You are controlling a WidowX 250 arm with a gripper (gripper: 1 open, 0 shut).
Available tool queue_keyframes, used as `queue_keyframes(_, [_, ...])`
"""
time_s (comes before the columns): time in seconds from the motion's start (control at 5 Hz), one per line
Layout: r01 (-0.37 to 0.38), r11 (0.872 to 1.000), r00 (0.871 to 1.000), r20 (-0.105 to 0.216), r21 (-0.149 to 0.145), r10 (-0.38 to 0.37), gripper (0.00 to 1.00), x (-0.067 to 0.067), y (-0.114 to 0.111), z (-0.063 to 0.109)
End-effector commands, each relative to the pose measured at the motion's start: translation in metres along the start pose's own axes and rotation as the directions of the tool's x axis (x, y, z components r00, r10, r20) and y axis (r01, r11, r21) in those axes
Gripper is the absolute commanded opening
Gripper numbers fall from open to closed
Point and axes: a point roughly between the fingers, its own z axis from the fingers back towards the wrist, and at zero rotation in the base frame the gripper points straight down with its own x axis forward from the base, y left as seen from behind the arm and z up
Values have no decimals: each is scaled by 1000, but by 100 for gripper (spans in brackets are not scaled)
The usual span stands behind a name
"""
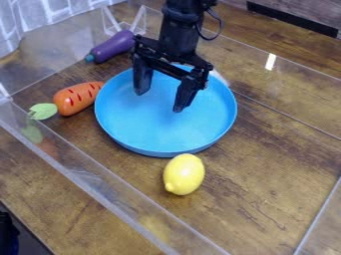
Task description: Remove the lemon from the blue tray and put it on the table
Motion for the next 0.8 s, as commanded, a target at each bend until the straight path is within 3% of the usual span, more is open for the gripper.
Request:
queue_keyframes(0.0, [-32,999,998,54,-11,33,100,5,5,20])
queue_keyframes(0.6, [-58,998,997,42,-19,59,100,-12,-28,44])
